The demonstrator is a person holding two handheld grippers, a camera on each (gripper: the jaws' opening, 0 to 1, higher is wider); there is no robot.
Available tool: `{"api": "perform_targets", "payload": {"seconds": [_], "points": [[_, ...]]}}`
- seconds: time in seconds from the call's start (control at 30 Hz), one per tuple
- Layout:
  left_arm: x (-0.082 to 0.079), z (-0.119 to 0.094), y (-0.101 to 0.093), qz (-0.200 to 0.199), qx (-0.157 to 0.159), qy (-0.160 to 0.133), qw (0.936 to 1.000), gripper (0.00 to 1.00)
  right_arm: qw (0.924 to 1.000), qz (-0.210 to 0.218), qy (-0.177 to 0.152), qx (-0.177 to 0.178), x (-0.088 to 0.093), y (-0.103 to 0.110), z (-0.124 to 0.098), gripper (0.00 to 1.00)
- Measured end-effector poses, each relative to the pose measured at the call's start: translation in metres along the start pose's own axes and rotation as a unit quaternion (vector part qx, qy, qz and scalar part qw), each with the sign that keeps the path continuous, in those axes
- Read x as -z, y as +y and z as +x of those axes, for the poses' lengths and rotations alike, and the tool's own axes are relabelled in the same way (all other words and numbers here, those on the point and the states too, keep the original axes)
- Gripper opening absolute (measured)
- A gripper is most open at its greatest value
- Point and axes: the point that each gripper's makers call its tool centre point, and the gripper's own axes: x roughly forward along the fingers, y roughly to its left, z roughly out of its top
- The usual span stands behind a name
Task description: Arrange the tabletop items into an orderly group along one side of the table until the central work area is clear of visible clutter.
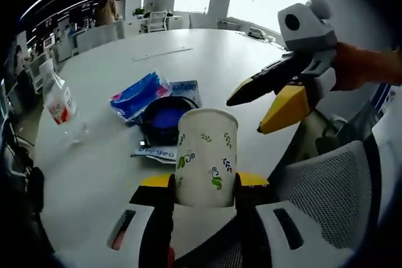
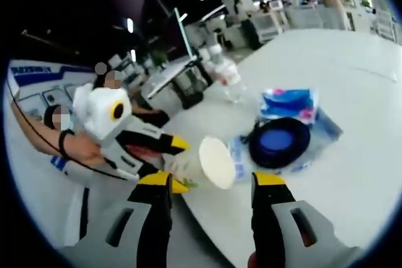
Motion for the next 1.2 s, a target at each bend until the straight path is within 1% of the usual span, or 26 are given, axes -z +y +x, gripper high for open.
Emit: {"api": "perform_targets", "payload": {"seconds": [0.07,0.2,0.33,0.43,0.6,0.8,0.93,1.2], "points": [[-0.001,0.000,-0.003,0.007,0.004,0.000,1.0000,0.37,1.0000,0.004,-0.001,-0.003,0.002,0.001,0.001,0.48],[-0.003,0.000,-0.011,0.033,0.014,0.004,0.9994,0.37,0.9998,0.010,0.004,-0.014,0.008,0.007,0.002,0.44],[-0.003,0.001,-0.018,0.043,0.024,0.005,0.9988,0.37,0.9996,0.015,0.006,-0.022,0.012,0.012,0.003,0.42],[-0.001,0.002,-0.025,0.059,0.033,0.010,0.9977,0.37,0.9992,0.022,0.007,-0.032,0.014,0.017,0.003,0.38],[0.000,0.002,-0.032,0.075,0.045,0.012,0.9961,0.37,0.9986,0.021,0.010,-0.048,0.017,0.024,0.004,0.30],[-0.002,0.002,-0.037,0.079,0.051,0.009,0.9955,0.37,0.9976,0.023,0.017,-0.063,0.023,0.030,0.004,0.23],[-0.002,0.003,-0.040,0.081,0.054,0.008,0.9952,0.37,0.9974,0.023,0.018,-0.066,0.025,0.031,0.002,0.21],[0.001,0.005,-0.046,0.071,0.058,0.009,0.9957,0.37,0.9966,0.027,0.018,-0.076,0.026,0.034,-0.001,0.16]]}}
